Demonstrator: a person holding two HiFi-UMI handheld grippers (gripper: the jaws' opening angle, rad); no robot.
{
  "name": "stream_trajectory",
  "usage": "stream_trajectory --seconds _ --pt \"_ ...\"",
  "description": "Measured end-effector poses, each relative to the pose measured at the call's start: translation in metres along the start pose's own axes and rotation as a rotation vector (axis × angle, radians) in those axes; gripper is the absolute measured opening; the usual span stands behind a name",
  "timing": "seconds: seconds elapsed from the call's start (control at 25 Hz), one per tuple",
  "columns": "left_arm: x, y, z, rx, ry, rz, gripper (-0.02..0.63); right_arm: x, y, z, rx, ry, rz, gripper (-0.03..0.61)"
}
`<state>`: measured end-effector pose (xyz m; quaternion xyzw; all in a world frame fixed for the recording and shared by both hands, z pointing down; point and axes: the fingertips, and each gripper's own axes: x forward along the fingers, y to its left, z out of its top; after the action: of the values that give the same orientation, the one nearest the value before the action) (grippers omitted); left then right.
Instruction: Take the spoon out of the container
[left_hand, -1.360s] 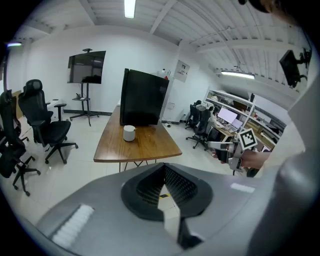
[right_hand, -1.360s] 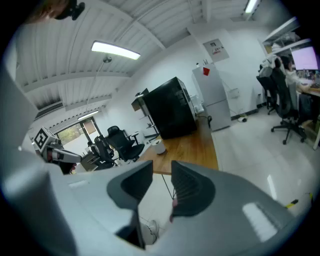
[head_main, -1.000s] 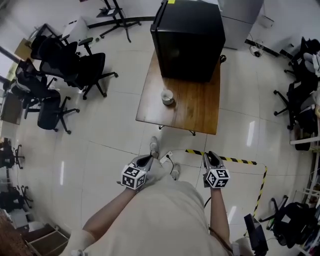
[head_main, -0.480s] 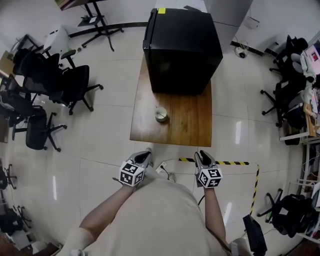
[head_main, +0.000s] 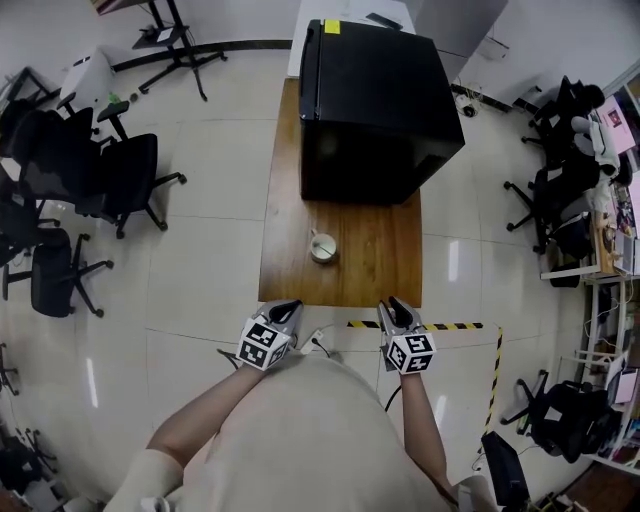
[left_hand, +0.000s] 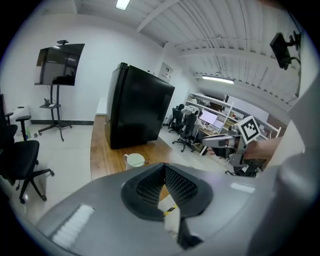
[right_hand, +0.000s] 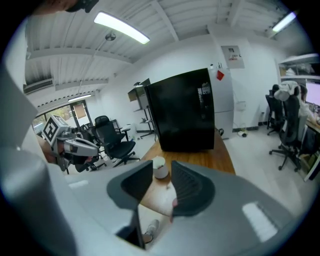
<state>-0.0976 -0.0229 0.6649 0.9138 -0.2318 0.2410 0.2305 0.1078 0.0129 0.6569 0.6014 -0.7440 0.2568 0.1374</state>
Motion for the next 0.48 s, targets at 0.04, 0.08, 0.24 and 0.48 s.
stream_trajectory --seconds 0.04,0.08,0.24,0.48 --pt "0.003 0.007 0.0 0.01 0.004 -0.009 0.003 0.006 0.003 0.002 -0.003 0.005 -0.004 0.109" --pt "0.005 0.014 -0.001 0.017 0.01 -0.019 0.003 0.012 0.006 0.004 -0.009 0.011 -0.007 0.109" --pt "0.005 0.041 0.0 0.033 0.02 -0.052 0.003 0.034 0.021 0.01 -0.055 0.026 -0.018 0.109" --pt "0.005 0.06 0.01 0.055 0.011 -0.089 0.003 0.061 0.039 0.019 -0.125 0.049 -0.029 0.109"
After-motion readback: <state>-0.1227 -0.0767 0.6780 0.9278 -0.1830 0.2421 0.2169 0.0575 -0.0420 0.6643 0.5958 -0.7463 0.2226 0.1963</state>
